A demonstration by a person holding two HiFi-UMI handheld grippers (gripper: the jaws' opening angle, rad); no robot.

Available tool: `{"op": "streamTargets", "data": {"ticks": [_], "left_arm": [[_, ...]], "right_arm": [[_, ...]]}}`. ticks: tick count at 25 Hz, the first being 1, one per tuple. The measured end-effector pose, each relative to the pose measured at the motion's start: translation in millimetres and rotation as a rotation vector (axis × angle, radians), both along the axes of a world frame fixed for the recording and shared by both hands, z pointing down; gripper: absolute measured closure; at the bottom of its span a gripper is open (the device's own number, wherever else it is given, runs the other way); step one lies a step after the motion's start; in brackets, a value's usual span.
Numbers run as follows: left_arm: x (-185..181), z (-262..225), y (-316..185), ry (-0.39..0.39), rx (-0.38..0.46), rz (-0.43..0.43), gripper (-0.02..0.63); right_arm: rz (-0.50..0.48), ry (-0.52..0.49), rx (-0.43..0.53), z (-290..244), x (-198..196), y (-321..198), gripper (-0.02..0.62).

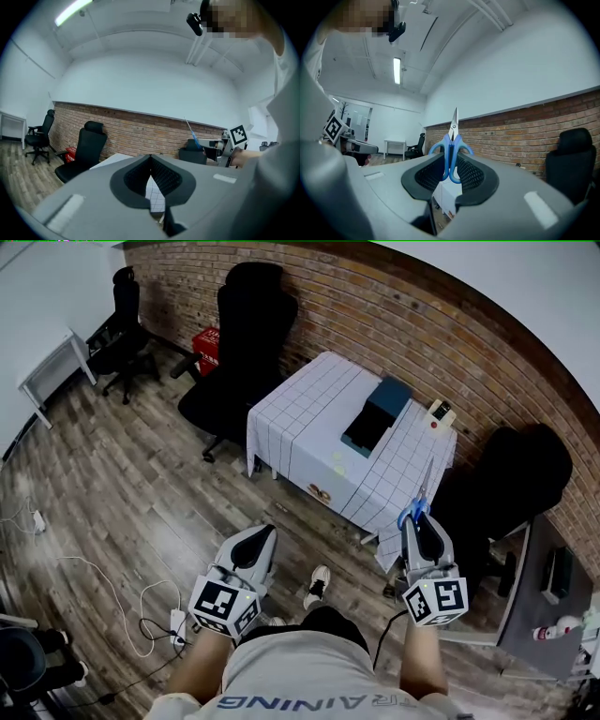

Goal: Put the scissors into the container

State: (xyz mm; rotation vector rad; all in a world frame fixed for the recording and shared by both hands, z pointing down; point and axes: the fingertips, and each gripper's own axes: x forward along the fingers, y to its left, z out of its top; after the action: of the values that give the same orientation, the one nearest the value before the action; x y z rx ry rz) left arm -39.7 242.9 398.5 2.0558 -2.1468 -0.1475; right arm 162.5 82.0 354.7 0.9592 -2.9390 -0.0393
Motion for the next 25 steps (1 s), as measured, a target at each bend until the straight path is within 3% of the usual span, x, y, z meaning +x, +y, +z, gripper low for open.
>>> {"op": "streamTargets", "data": {"ticks": [8,25], "left_arm": [[-33.4,-4.5,-79.2,-0.037,-0.012,-0.013,0.604],[-28.3,-5.6,-312.9,-0.083,-0.062,0.038,0.604]], "right_arm": [[-0.029,-0.02,-0.014,6.8,-38.2,-77.1,0.495],[-0.001,-0.019,-0.085,30.5,-39.9,-305.8,0.494]]}}
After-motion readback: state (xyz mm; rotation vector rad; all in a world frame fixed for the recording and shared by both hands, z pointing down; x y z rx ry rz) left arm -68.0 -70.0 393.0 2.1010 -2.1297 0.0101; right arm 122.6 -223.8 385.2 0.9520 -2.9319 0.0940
